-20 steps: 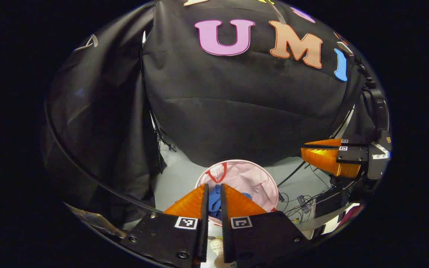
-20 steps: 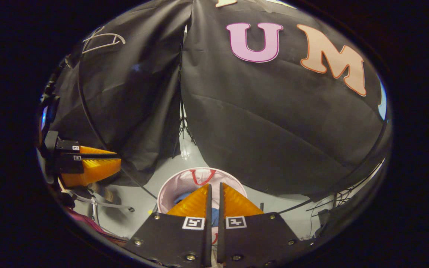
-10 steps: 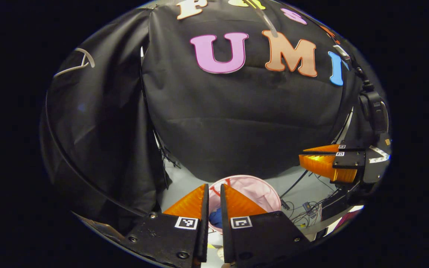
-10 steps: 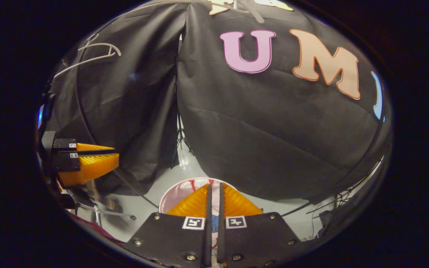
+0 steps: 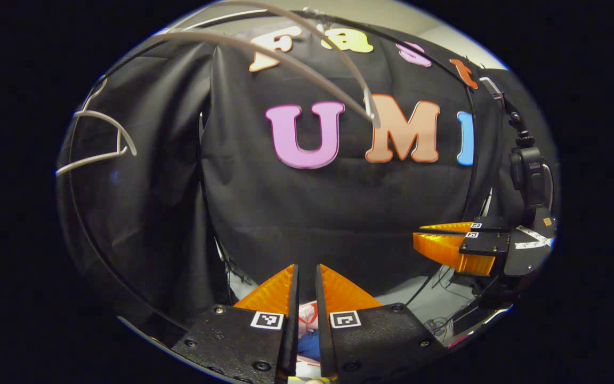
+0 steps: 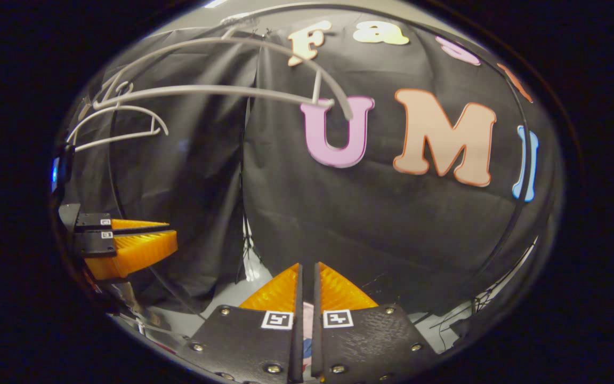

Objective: Grasp the clothes on the hanger with both hands and then place them into the laundry hamper below.

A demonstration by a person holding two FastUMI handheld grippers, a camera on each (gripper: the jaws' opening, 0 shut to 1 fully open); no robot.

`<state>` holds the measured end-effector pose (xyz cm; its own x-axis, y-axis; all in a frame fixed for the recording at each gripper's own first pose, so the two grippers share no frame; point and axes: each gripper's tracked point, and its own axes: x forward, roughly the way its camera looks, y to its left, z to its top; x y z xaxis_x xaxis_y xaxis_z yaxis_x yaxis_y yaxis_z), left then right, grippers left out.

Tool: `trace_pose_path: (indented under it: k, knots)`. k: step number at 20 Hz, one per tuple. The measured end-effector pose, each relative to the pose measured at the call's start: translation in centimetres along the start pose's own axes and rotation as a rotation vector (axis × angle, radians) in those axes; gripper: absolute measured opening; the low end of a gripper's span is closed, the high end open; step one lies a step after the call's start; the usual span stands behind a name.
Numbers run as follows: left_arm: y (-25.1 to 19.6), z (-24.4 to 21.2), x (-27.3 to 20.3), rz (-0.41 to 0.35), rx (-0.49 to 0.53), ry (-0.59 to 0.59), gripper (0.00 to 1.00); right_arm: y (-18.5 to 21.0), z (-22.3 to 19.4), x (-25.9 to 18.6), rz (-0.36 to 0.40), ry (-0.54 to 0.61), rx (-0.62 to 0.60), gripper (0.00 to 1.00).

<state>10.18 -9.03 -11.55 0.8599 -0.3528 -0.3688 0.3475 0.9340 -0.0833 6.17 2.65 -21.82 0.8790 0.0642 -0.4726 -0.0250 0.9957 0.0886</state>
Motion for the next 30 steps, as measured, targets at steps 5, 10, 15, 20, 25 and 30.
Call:
trace_pose_path:
  k: [5,10,15,20,25,30]
  knots:
    - [-1.7,6.1,-1.1,-0.034,-0.016,-0.146,0.17,-0.1,6.3,-2.6,-0.018,-0.148,0.008,0.06]
    - [-2.1,9.9,-2.9,-0.052,-0.045,-0.257,0.17,-0.1,11.7,-6.1,-0.029,-0.270,0.006,0.06]
    - [-2.6,13.8,-5.4,-0.045,-0.048,-0.358,0.17,-1.7,15.5,-8.6,-0.073,-0.369,0.038,0.06]
    - [-3.0,16.7,-7.1,-0.038,-0.023,-0.438,0.15,-4.0,16.8,-10.6,-0.138,-0.417,0.054,0.07]
    - [-3.7,17.3,-7.7,-0.035,-0.004,-0.457,0.21,-4.9,17.8,-12.9,-0.174,-0.461,0.055,0.09]
    - [-4.7,17.4,-8.1,-0.056,-0.003,-0.466,0.46,-5.2,18.1,-14.3,-0.190,-0.481,0.062,0.36]
